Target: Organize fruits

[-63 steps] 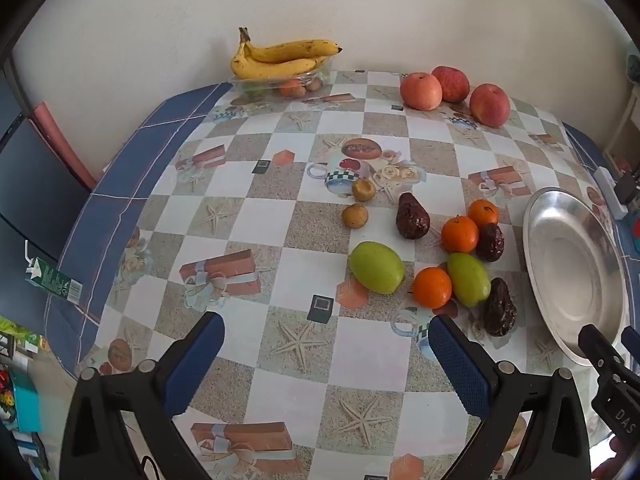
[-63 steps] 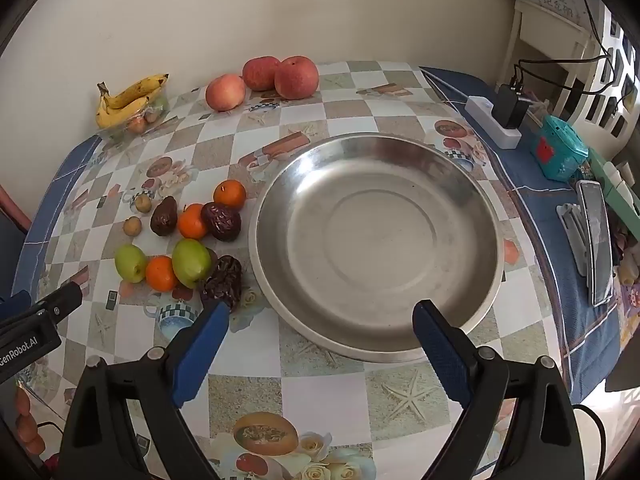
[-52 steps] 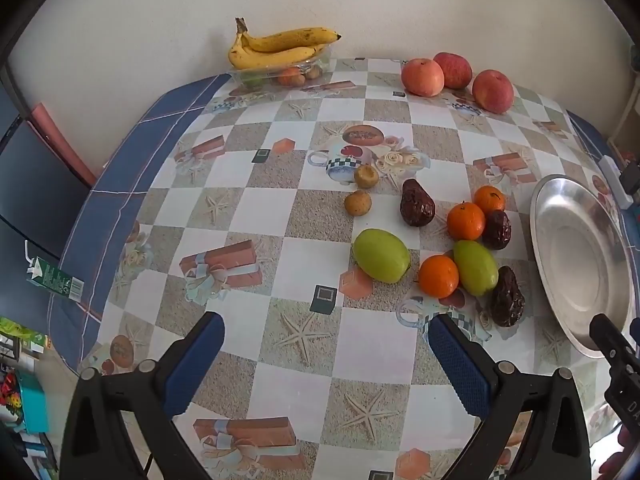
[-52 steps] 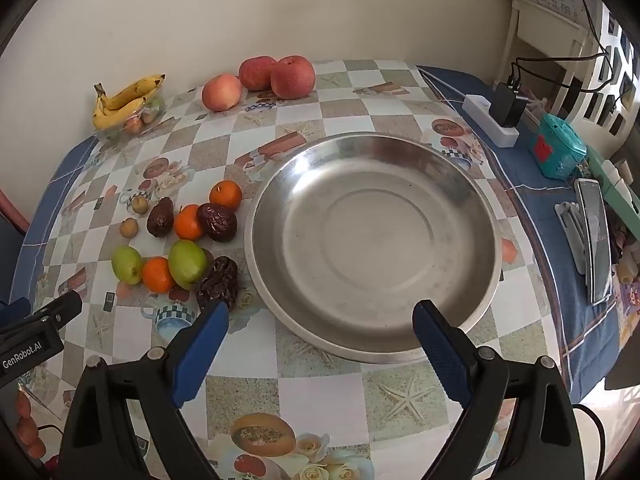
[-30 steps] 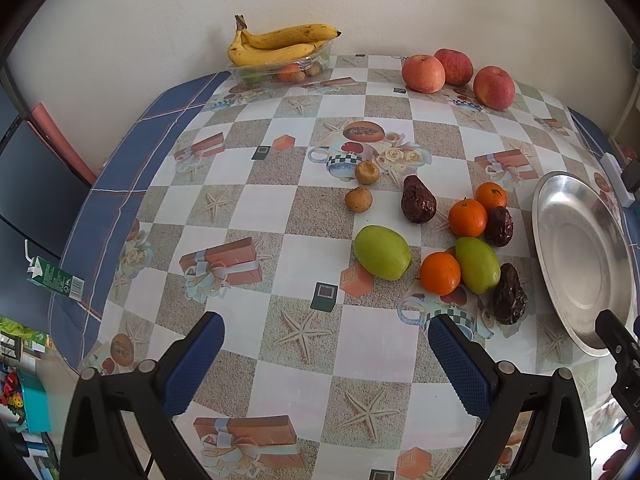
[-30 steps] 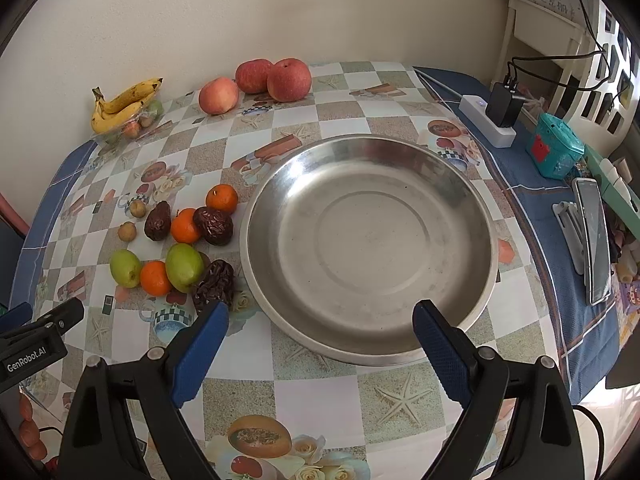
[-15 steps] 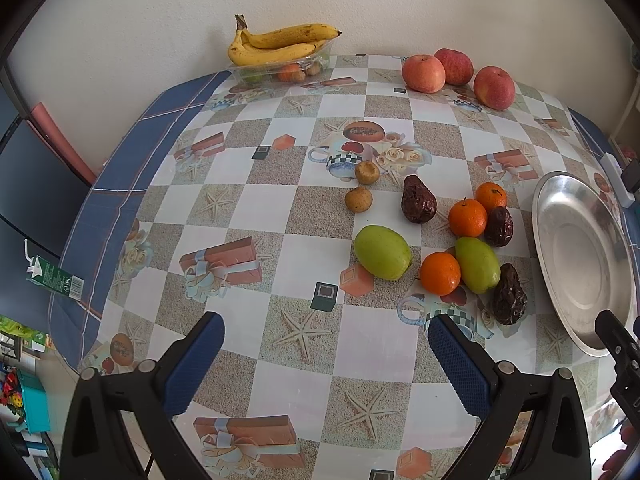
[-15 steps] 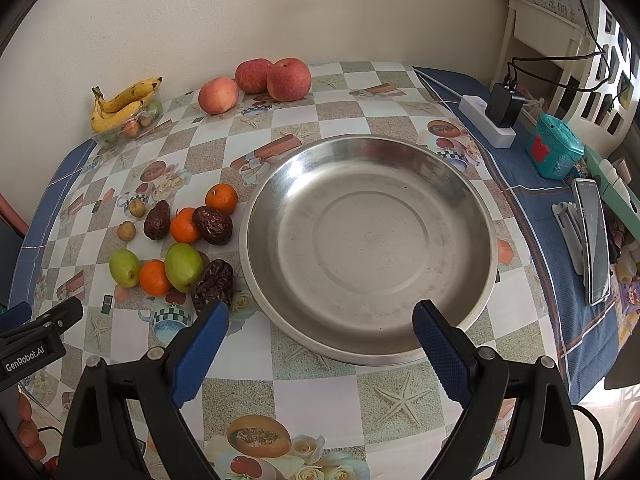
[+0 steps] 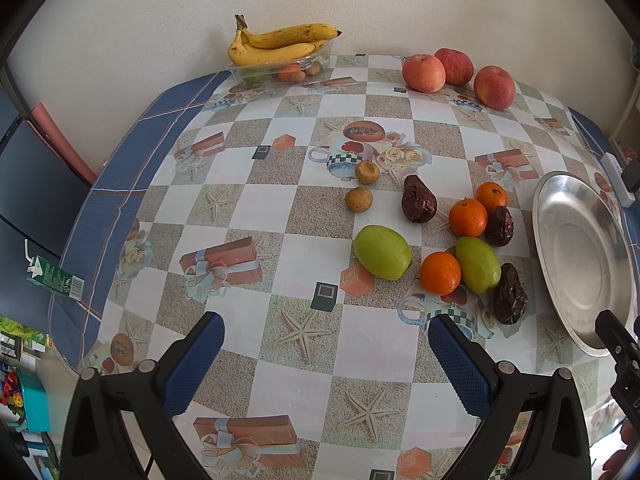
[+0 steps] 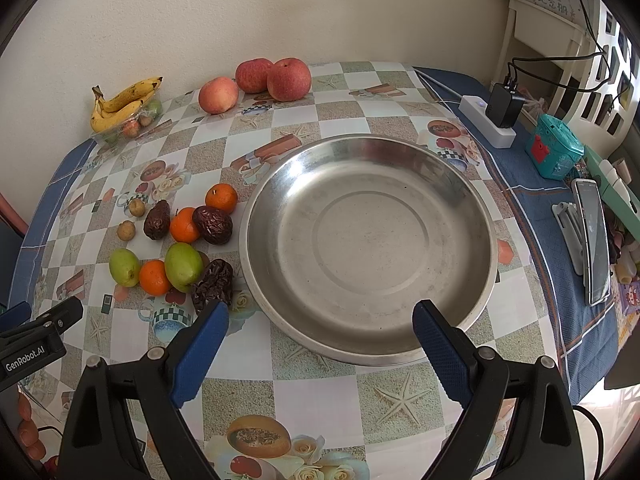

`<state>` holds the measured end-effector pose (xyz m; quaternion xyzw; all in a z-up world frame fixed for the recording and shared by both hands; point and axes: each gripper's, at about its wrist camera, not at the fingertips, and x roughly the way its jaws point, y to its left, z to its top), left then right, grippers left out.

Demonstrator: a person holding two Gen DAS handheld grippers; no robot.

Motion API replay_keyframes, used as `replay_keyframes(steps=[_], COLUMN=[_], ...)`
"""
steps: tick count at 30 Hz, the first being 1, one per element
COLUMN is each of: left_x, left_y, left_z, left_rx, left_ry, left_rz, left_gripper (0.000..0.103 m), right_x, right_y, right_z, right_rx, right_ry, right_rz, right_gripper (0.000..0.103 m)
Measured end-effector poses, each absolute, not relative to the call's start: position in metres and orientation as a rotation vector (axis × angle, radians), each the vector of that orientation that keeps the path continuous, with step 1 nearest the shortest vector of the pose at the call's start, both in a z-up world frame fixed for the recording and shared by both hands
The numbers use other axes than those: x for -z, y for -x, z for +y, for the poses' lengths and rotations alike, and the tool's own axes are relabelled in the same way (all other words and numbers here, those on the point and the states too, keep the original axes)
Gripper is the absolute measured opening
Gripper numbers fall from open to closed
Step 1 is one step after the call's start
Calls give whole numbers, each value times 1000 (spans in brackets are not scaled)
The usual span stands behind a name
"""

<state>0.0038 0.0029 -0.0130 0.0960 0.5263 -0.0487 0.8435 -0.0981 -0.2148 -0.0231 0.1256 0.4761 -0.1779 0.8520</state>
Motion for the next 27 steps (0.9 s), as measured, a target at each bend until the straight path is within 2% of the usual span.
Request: replay_keyframes(steps=[27], left_x=[13], left_y=[-3], left_z=[4], left_rx=[103], left_ry=[-203], left_rz=[1112], left_gripper=[103], right_x=[25], right_y=[98], right_z=[-214], right_rx=[375], right_ry=[-260], right_rz=[1008], right_gripper=[94])
